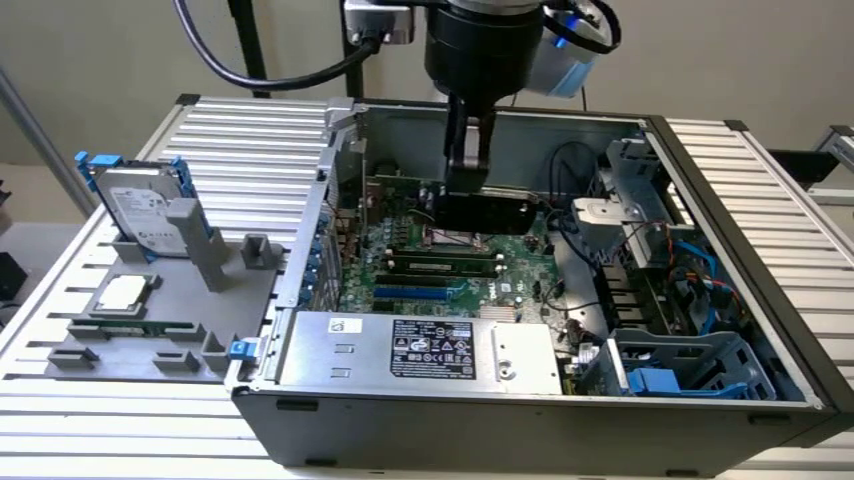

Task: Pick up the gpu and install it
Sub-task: 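Insert the gpu into the slot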

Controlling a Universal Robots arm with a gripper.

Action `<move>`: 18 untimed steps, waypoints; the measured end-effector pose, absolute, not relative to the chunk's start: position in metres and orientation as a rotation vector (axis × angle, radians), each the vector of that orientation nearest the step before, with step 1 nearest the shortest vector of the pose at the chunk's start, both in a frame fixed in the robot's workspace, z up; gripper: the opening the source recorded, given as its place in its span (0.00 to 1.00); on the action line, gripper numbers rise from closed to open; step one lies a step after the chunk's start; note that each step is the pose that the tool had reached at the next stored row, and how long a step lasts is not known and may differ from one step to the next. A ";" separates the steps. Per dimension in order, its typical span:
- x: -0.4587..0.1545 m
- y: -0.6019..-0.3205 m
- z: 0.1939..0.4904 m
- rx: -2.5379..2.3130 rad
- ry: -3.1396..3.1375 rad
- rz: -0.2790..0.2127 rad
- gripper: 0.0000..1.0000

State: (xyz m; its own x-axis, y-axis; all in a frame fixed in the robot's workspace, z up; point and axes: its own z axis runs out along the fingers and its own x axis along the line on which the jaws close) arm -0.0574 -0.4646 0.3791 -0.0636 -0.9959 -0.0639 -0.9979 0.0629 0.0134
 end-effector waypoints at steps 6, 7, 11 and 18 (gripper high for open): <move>-0.064 -0.467 0.368 -2.118 2.266 0.084 0.00; -0.065 -0.467 0.366 -2.117 2.267 0.084 0.00; -0.070 -0.467 0.359 -2.110 2.274 0.083 0.00; -0.077 -0.463 0.346 -2.103 2.280 0.083 0.00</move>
State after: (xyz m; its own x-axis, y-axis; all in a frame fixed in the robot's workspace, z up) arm -0.0769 -0.4633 0.3465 -0.0807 -0.9946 -0.0648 -0.9967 0.0800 0.0132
